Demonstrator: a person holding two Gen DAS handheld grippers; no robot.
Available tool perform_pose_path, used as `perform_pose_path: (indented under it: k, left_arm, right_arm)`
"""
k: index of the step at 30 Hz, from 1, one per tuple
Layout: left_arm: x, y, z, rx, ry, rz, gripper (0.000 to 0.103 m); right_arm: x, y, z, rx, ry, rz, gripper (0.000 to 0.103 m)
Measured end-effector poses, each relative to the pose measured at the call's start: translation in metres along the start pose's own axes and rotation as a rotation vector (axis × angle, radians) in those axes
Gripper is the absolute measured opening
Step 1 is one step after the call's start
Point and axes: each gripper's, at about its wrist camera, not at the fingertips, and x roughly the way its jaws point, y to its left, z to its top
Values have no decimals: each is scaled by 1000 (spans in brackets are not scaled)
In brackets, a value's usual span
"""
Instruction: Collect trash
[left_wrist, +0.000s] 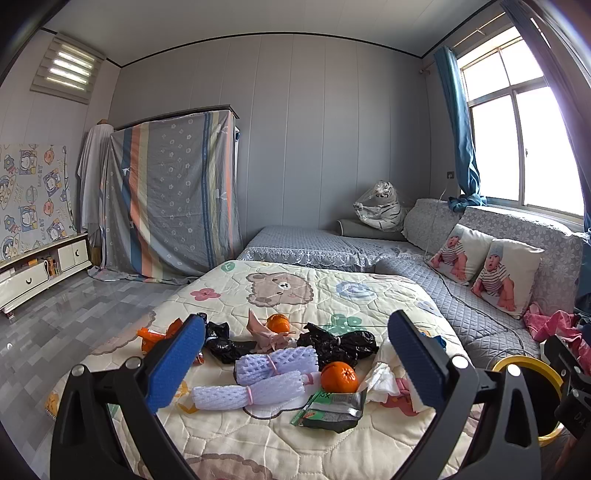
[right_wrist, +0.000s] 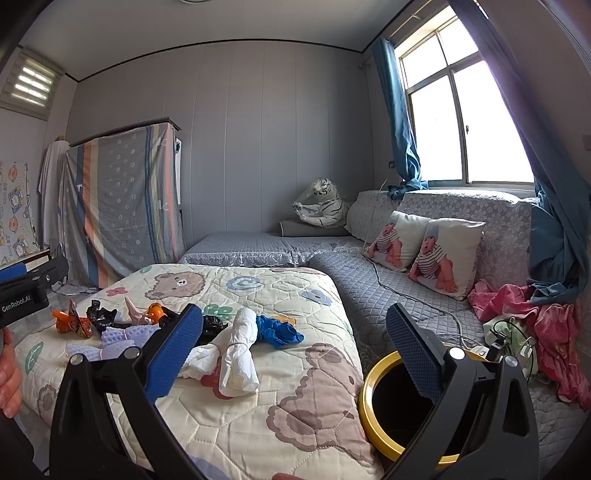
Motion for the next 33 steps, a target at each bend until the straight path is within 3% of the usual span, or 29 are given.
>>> perform_pose_path:
  k: [33]
  left_arm:
    - [0,8,1,-1,11,-12,96]
  right_arm:
    - [2,2,-3,1,5,0,95]
